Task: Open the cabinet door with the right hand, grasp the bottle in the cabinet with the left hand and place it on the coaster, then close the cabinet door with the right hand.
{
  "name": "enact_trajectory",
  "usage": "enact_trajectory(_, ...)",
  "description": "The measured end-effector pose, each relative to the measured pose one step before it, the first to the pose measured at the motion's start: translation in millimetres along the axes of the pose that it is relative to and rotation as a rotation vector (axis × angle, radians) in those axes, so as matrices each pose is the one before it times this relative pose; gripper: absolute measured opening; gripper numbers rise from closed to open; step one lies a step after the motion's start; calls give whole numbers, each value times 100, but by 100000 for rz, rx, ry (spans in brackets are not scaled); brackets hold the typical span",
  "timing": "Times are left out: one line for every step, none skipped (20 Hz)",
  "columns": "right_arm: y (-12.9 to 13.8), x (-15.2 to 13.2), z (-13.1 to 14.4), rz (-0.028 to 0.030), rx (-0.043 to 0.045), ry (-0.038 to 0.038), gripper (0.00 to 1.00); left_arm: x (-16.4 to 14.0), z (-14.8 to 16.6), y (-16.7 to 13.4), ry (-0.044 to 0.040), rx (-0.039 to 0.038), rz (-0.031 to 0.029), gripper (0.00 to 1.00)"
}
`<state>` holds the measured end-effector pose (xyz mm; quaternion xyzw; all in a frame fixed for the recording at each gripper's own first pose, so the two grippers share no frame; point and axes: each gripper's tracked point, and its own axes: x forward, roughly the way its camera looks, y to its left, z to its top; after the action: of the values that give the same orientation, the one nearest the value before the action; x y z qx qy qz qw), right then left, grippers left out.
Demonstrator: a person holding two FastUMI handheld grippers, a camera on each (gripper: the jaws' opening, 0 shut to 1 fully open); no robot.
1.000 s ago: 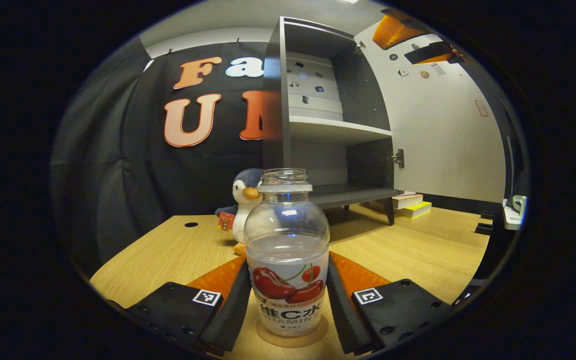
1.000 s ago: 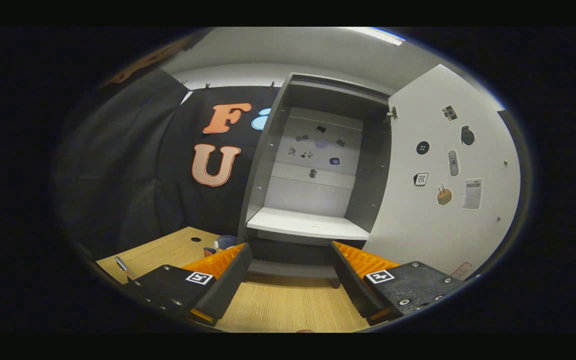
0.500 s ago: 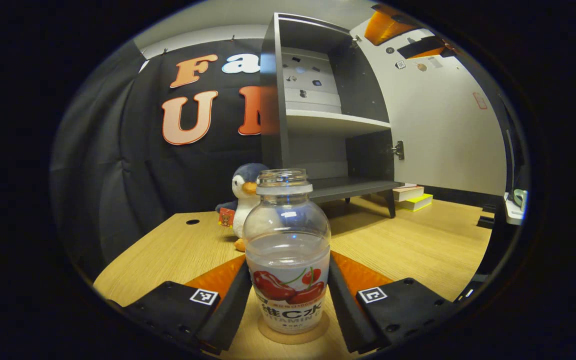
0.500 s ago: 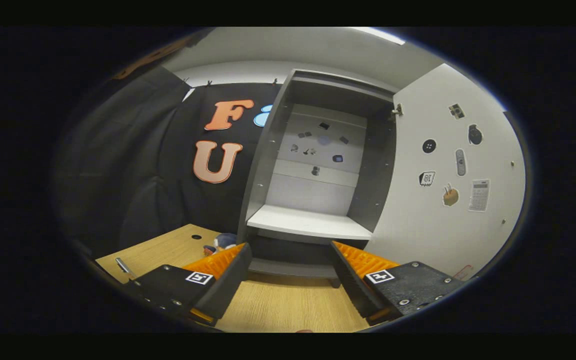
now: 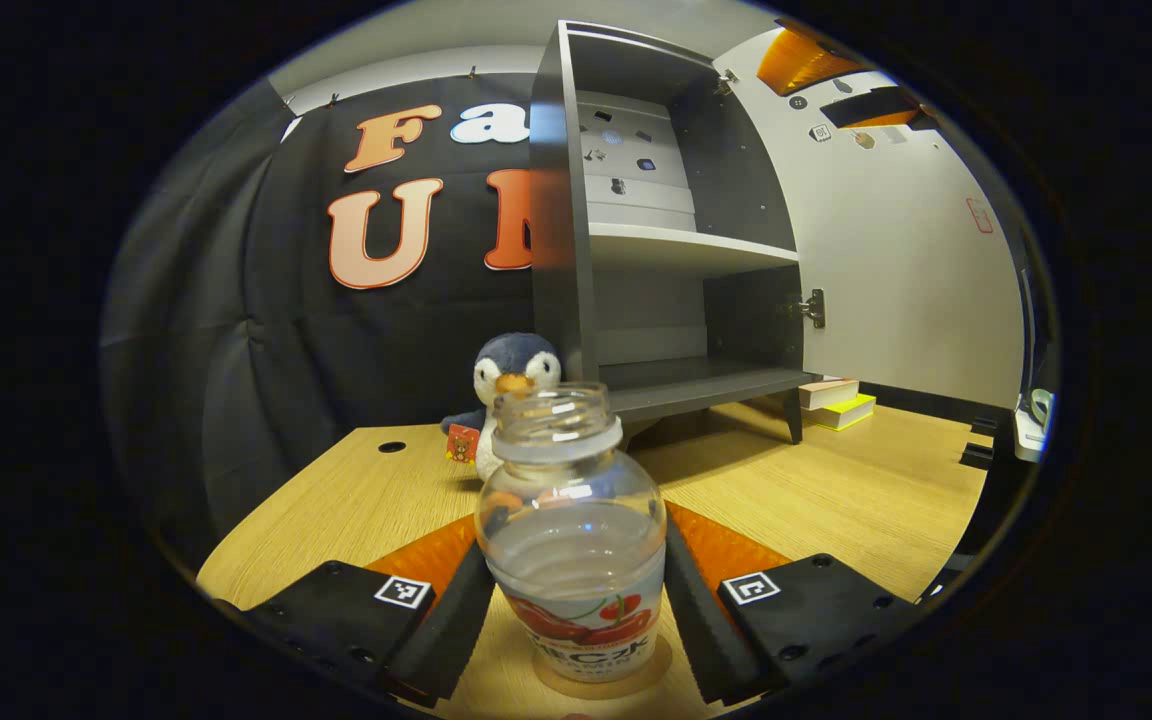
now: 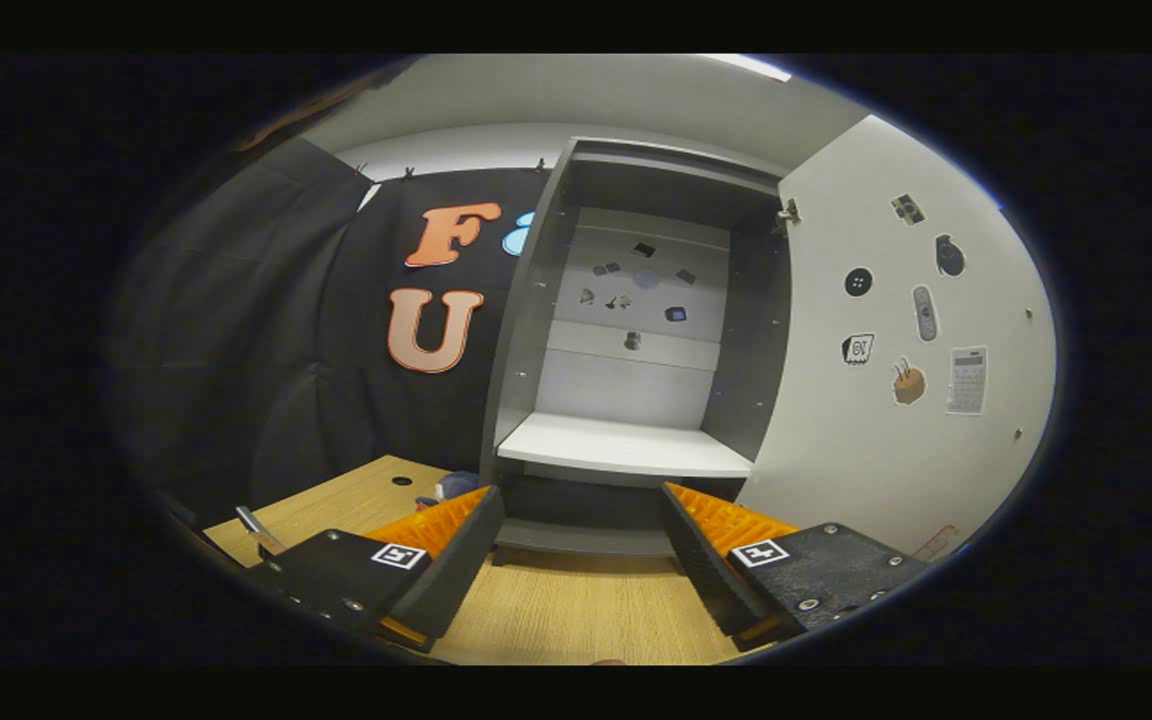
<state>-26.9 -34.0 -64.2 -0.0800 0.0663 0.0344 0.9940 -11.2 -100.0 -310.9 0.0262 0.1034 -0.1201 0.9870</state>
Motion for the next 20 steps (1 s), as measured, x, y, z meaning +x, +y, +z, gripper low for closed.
enact_trajectory(-70,-40,196,249,487,-446,95,242,506,37,-292,-131,-289,90)
enact_trajectory(-134,-131,383,-4,347,-588,95,98,517,61,-288,-304,192,90)
enact_trajectory(-254,-128,258,-19,196,-592,95,101,537,-42,-504,-319,-153,90)
enact_trajectory(-212,-191,224,-232,135,-553,97,40,541,46,-573,-71,119,91)
enact_trajectory(-285,-205,180,-274,169,-447,97,66,447,-5,-326,140,106,91)
enact_trajectory(-327,-81,168,-505,312,-391,97,89,461,-114,-483,168,-228,91)
enact_trajectory(-272,-230,210,-211,471,-411,97,46,460,-121,-521,359,-133,91)
enact_trajectory(-211,-181,105,-133,471,-427,97,-11,539,-29,-827,389,-39,91)
enact_trajectory(-290,-137,221,-281,438,-483,97,13,499,83,-719,326,20,90)
enact_trajectory(-293,-108,304,-364,384,-720,97,99,471,31,-565,284,178,91)
enact_trajectory(-334,-237,305,-499,325,-824,97,82,538,165,-281,132,494,91)
enact_trajectory(-290,-209,290,-402,135,-918,97,75,570,117,-392,-397,482,91)
enact_trajectory(-471,-197,398,-875,-211,-843,97,65,868,139,-1002,-1016,769,91)
enact_trajectory(-552,-179,335,-896,-221,-802,97,41,997,272,-1142,-1168,845,91)
enact_trajectory(-462,-195,251,-788,103,-709,97,235,1014,170,-728,-602,939,91)
enact_trajectory(-486,-151,240,-848,381,-520,95,108,952,37,-796,-382,850,91)
enact_trajectory(-370,-191,140,-773,726,-179,95,175,841,-19,-359,-245,490,92)
enact_trajectory(-338,-134,160,-432,796,-208,95,154,872,-46,-602,292,604,91)
enact_trajectory(-409,-149,156,-584,621,-315,95,134,895,71,-357,1045,708,91)
enact_trajectory(-490,-105,110,-681,443,-325,95,44,924,-41,-673,1256,747,90)
